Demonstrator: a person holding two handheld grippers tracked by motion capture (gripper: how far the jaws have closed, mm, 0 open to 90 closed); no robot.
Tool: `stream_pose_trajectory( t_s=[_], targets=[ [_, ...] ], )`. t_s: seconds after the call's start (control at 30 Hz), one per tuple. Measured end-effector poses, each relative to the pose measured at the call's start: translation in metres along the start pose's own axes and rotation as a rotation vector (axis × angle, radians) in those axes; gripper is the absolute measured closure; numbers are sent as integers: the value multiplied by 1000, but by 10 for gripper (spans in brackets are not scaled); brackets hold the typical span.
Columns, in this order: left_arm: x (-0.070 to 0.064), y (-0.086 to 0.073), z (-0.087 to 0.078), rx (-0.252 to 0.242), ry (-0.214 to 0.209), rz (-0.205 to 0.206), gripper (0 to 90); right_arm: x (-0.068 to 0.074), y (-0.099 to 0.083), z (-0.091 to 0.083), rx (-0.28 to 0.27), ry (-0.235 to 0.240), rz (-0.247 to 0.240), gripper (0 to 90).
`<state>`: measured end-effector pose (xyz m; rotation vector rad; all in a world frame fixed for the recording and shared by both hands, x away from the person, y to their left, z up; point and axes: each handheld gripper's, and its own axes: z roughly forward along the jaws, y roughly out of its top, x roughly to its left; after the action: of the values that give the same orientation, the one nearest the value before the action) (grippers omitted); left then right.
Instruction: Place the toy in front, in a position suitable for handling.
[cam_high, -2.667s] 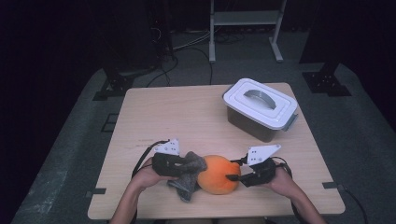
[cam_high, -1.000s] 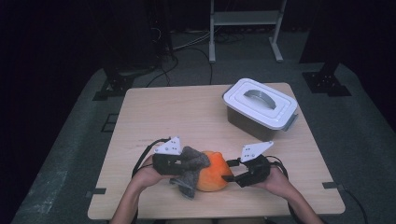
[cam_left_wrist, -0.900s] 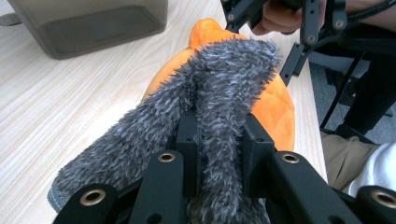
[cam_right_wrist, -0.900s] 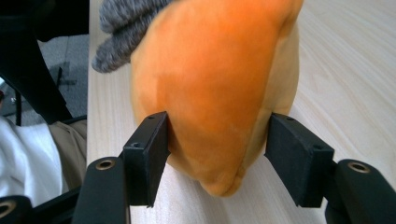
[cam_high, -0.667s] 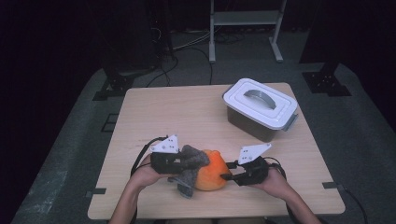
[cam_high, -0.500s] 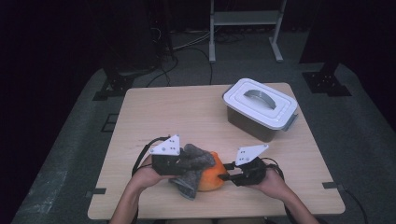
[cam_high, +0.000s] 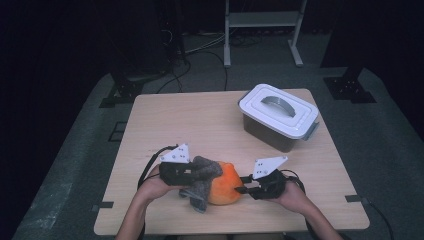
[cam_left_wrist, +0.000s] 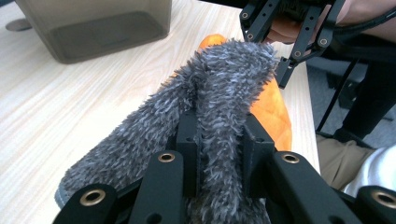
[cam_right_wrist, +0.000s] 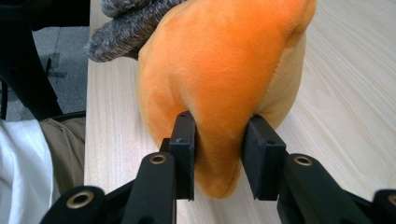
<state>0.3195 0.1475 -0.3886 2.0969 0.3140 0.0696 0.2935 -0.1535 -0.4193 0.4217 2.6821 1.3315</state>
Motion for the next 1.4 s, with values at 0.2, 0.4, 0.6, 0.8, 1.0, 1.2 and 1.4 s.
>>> stream_pose_trajectory(
  t_s=[0.2, 0.4, 0.6, 0.8, 1.0, 1.2, 1.4],
  targets=[
    [-2, -2, 5, 2, -59, -8, 732, -4, -1, 0, 15, 10, 29, 437],
    [-10, 3, 17, 7, -106, 13, 732, -3, 5, -2, -56, 49, 69, 281],
    [-12, 6, 19, 2, -122, 25, 730, -1, 3, -1, -44, 34, 59, 406],
    [-8, 4, 12, -9, -92, 21, 732, 3, 3, -4, -51, 14, 4, 545],
    [6, -7, 1, -16, -29, -33, 731, 2, 3, -9, -37, 22, -36, 557],
    [6, -8, 6, -52, -67, -51, 732, 1, 3, -9, -36, 10, -52, 559],
    [-7, 6, 14, -65, -105, -3, 732, 5, 5, -7, -39, 2, -98, 559]
  ],
)
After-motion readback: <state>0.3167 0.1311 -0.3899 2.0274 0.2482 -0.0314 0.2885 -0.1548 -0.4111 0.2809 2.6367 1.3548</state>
